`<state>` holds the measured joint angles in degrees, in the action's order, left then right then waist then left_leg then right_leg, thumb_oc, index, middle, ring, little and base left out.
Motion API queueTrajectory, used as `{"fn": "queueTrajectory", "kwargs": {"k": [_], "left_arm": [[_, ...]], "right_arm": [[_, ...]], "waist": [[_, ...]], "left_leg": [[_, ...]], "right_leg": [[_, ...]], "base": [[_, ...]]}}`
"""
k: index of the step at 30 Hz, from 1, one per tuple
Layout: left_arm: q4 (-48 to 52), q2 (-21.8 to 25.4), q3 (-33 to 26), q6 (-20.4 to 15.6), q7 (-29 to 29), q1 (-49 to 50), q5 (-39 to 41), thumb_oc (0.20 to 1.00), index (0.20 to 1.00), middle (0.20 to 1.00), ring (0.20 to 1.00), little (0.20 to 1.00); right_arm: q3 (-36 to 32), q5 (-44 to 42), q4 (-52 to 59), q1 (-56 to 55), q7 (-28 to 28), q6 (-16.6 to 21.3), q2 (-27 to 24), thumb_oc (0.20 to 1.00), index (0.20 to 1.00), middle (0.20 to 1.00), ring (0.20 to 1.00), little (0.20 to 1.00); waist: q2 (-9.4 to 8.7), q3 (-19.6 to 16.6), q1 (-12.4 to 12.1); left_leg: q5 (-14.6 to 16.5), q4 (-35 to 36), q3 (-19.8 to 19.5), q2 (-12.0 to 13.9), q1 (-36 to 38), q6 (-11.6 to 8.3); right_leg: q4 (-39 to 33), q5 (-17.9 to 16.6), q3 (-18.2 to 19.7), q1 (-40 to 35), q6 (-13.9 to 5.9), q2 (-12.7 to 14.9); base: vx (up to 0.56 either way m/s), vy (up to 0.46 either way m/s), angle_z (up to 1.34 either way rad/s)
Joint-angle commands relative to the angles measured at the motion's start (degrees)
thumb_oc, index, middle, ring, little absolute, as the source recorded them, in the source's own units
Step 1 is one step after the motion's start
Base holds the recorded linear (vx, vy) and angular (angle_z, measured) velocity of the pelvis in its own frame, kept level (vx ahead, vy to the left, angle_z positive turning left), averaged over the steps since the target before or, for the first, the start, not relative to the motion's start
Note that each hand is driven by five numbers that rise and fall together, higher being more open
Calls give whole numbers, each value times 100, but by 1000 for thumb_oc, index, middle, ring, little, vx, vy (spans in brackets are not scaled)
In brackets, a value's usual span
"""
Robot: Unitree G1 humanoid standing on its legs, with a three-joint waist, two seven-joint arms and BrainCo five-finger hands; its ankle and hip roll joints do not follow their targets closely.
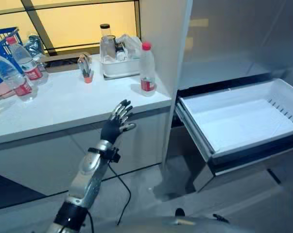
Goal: Take the drinks into the refrigerator
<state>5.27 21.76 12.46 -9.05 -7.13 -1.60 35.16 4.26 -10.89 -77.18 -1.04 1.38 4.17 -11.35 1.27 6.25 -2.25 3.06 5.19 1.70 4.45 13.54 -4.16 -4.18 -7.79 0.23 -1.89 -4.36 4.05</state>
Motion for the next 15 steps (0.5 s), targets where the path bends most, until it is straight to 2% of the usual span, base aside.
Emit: {"fn": "queueTrajectory", "kwargs": {"k": [1, 6, 7, 11, 12, 15], "left_arm": [[266, 31, 36, -173, 74, -672, 229, 1000, 1000, 1000, 1000, 1000], [-179, -105, -24, -228, 429, -1011, 58, 1000, 1000, 1000, 1000, 1000], [-317, -132, -120, -225, 752, -1237, -412, 1000, 1000, 1000, 1000, 1000], [-505, 59, -245, -247, 726, -1502, -469, 1000, 1000, 1000, 1000, 1000], [-1057, 20, -237, -263, 854, -1769, -379, 1000, 1000, 1000, 1000, 1000], [-1567, 106, -200, -194, 958, -2187, -455, 1000, 1000, 1000, 1000, 1000]], "right_arm": [[268, 30, -214, 169, -16, -64, 84, 1000, 1000, 1000, 1000, 1000], [464, 162, -13, 257, 10, -76, 94, 1000, 1000, 1000, 1000, 1000], [537, 220, 65, 315, 31, -76, 114, 1000, 1000, 1000, 1000, 1000], [622, 295, 112, 289, 2, -84, 85, 1000, 1000, 1000, 1000, 1000], [699, 355, 98, 273, -29, -95, 35, 1000, 1000, 1000, 1000, 1000], [760, 407, 88, 267, -56, -121, 25, 1000, 1000, 1000, 1000, 1000]], "waist": [[-72, -48, 116], [-50, -101, 144], [-39, -106, 148], [-17, -126, 180], [22, -157, 219], [59, -169, 267]], "left_leg": [[247, -360, 209, -380, -308, 505], [232, -323, 224, -378, -277, 493], [224, -319, 227, -376, -279, 489], [216, -306, 247, -376, -265, 476], [261, -271, 258, -365, -186, 475], [261, -251, 265, -356, -139, 466]], "right_leg": [[884, 853, 244, -61, -126, -48], [845, 841, 247, -98, -125, -42], [830, 837, 244, -111, -121, -45], [796, 826, 242, -137, -124, -44], [783, 871, 245, -196, -141, -52], [768, 873, 262, -226, -144, -61]], "base": [[365, -228, 15], [0, 0, 0], [0, 0, 0], [16, 4, -6], [58, 19, -4], [38, 11, -1]]}}
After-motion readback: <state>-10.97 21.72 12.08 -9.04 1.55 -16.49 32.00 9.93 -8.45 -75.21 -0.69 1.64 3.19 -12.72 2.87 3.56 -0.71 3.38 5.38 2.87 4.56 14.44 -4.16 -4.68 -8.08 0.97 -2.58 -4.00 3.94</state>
